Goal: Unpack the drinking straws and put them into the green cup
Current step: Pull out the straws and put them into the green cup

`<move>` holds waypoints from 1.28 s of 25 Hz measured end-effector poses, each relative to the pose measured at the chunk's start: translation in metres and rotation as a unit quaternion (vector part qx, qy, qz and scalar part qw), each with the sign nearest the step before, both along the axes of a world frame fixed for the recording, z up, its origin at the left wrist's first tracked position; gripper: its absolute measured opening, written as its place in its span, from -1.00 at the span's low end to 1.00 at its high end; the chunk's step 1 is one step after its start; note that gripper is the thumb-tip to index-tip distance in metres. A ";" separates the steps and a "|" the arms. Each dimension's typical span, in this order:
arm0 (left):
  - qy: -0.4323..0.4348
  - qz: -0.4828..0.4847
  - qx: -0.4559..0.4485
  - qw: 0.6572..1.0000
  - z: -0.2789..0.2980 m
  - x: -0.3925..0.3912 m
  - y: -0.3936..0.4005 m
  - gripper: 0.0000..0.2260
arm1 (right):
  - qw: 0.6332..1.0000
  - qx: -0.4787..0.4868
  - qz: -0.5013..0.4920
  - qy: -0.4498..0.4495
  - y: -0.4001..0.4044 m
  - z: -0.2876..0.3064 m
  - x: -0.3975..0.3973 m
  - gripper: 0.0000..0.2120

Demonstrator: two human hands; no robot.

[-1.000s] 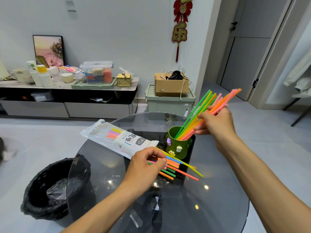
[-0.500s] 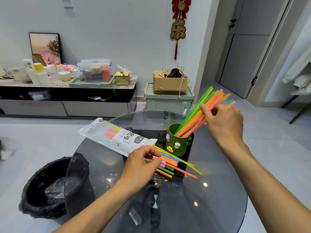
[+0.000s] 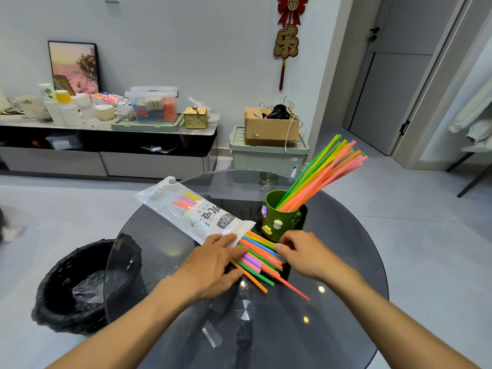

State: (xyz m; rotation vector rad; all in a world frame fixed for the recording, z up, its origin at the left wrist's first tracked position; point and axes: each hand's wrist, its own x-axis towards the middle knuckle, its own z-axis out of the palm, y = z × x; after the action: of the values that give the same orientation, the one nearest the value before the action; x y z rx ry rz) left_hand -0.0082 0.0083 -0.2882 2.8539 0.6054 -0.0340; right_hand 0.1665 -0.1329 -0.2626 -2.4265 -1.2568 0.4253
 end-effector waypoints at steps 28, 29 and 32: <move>0.043 -0.007 0.004 0.999 -0.009 -0.003 0.011 -0.30 | 0.970 -0.218 0.058 -0.089 -0.023 0.033 0.000 -0.86; 0.043 -0.001 0.003 0.999 -0.009 0.000 0.012 -0.29 | 0.968 -0.224 0.056 -0.095 -0.036 0.041 0.005 -0.84; 0.039 0.015 -0.002 0.999 -0.008 0.008 0.012 -0.27 | 0.967 -0.229 0.041 -0.099 -0.071 0.059 0.019 -0.79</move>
State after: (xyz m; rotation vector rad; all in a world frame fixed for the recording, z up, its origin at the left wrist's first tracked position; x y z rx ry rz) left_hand 0.0000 0.0201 -0.2965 2.8509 0.6617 -0.1423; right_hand 0.1851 -0.2036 -0.2036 -2.8681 -1.4816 0.5610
